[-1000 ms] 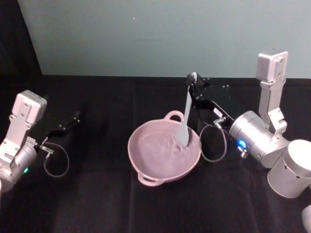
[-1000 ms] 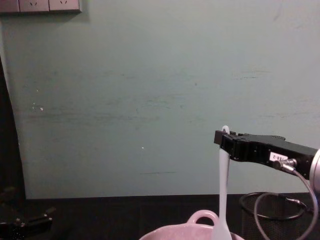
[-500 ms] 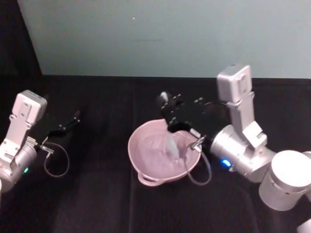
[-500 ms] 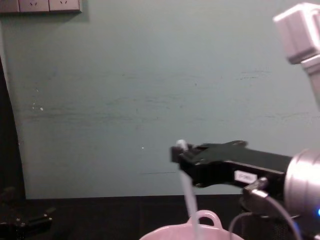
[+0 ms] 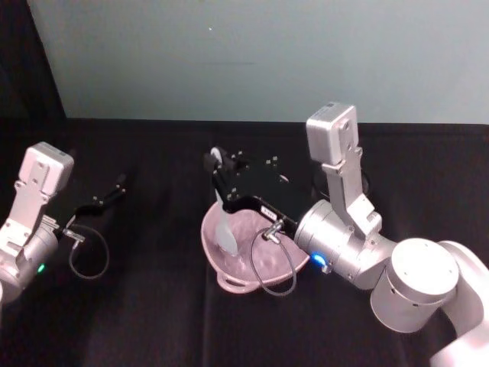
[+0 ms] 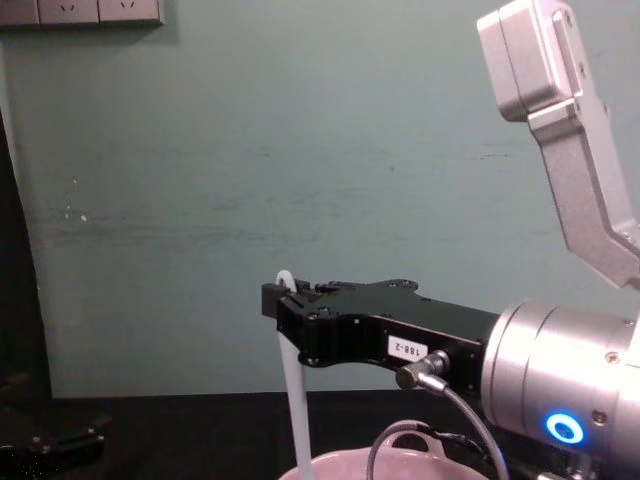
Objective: Use the one hand to pick up the spoon and stir the clear water in the bowl.
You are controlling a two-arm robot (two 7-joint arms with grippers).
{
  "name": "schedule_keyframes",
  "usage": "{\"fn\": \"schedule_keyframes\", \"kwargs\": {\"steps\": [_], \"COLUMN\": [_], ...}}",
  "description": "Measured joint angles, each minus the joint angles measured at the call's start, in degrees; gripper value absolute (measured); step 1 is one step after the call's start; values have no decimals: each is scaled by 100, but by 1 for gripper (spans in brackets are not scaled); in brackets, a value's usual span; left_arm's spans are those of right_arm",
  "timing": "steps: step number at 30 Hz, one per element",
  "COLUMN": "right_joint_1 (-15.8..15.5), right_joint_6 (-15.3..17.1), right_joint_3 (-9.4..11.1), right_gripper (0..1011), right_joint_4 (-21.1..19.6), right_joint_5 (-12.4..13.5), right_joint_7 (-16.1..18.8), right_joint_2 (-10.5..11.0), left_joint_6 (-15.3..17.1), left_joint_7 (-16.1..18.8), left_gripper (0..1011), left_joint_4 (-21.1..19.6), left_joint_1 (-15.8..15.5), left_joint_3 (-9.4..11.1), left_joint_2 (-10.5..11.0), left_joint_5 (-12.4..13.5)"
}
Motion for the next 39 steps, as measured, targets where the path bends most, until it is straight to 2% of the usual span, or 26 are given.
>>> {"fn": "schedule_keyframes", "kwargs": {"steps": [6, 12, 17, 24, 30, 34, 35, 39], "right_joint_1": [153, 346, 353, 190, 57, -16, -16, -45], "right_joint_6": [-145, -256, -358, -354, -200, -27, -27, 114], "right_joint_3": [174, 434, 662, 921, 962, 834, 834, 621], "right_gripper": [109, 109, 109, 109, 108, 109, 109, 109], "right_joint_4": [465, 997, 1111, 888, 577, 291, 291, 54], "right_joint_5": [271, 610, 639, 627, 468, 177, 177, -156], "right_joint_7": [-44, -143, -392, -542, -609, -594, -594, -515], "right_joint_2": [-250, -472, -460, -287, -102, 80, 80, 223], "left_joint_6": [0, 0, 0, 0, 0, 0, 0, 0], "left_joint_7": [0, 0, 0, 0, 0, 0, 0, 0], "left_gripper": [1011, 1011, 1011, 1011, 1011, 1011, 1011, 1011], "left_joint_4": [0, 0, 0, 0, 0, 0, 0, 0], "left_joint_1": [0, 0, 0, 0, 0, 0, 0, 0], "left_joint_3": [0, 0, 0, 0, 0, 0, 0, 0], "left_joint_2": [0, 0, 0, 0, 0, 0, 0, 0], "left_joint_5": [0, 0, 0, 0, 0, 0, 0, 0]}}
